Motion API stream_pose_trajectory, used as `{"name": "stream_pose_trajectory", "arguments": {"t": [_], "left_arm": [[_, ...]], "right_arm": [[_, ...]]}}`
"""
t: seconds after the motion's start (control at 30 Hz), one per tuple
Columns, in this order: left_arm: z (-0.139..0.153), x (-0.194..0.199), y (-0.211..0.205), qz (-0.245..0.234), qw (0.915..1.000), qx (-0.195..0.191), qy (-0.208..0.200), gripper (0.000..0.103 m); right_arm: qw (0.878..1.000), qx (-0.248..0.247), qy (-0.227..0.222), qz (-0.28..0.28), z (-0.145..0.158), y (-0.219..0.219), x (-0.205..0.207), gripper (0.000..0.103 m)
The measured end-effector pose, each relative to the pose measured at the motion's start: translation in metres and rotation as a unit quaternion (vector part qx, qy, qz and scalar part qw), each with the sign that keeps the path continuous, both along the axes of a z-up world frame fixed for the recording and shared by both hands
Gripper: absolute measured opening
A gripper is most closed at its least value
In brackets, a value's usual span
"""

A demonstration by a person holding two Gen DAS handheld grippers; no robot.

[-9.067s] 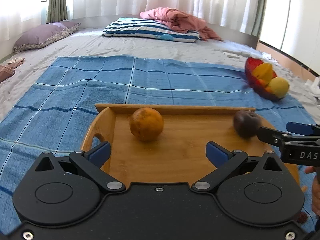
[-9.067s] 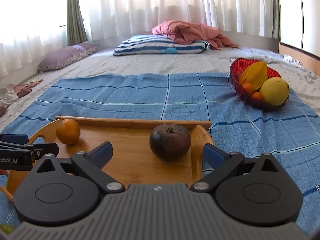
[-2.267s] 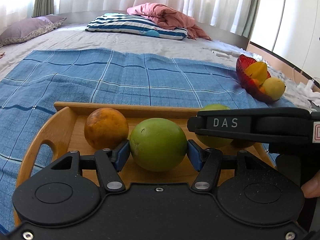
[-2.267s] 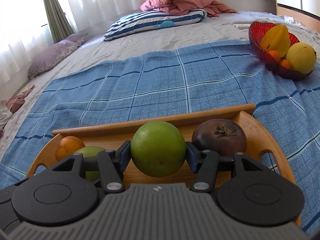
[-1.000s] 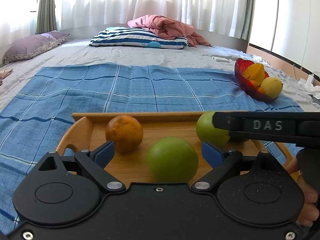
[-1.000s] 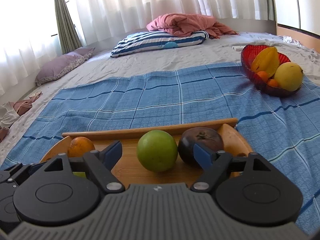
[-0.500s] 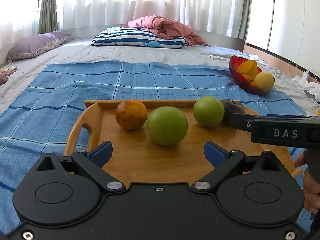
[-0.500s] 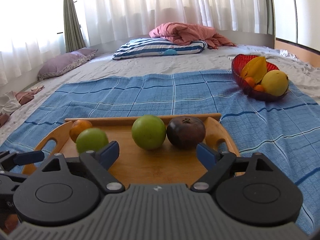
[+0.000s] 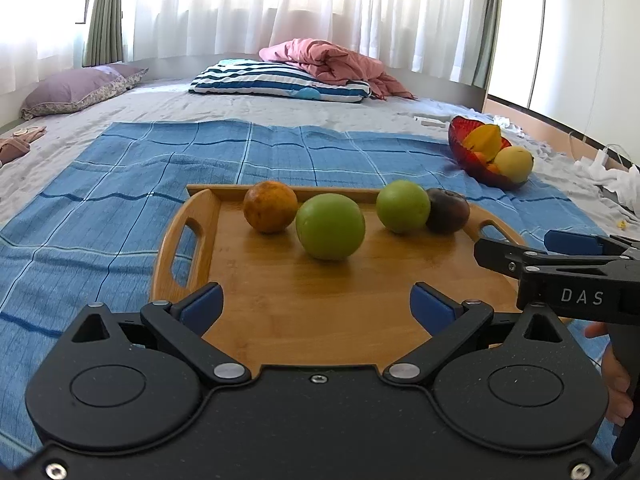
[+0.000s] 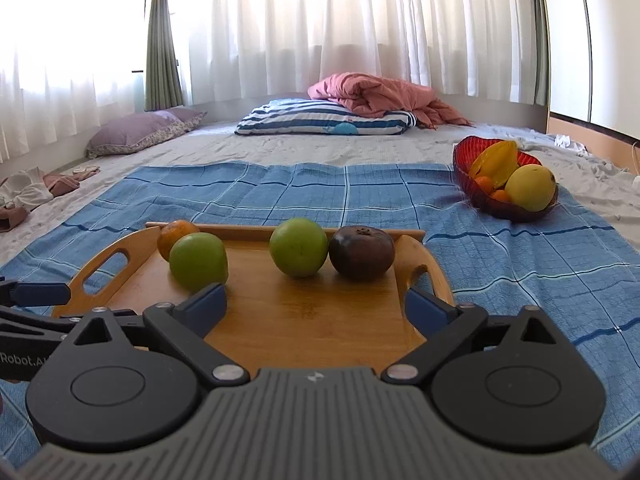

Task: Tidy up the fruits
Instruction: 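Move both open tools back from the tray to the fruits on the sheet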

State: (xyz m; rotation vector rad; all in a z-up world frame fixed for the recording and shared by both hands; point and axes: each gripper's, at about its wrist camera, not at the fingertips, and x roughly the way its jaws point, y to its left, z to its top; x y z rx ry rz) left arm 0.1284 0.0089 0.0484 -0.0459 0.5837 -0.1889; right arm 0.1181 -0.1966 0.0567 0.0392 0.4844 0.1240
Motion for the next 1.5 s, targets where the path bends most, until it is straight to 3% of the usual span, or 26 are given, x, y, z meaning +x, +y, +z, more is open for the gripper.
{"name": "stream_pose_trajectory", "arguments": {"t": [0.73, 1.5], "left_arm": [[-0.012, -0.07, 0.0, -0.021, 0.9998, -0.006, -0.003, 0.103], [-0.035, -0.111, -0.01, -0.022, 0.9995, -0.006, 0.022, 0.103]], "right_arm": [[0.998, -0.048, -0.038, 0.003, -0.029, -0.012, -0.076, 0.103], [0.995, -0.094, -0.044, 0.009, -0.064, 0.0, -0.117, 0.103]]}}
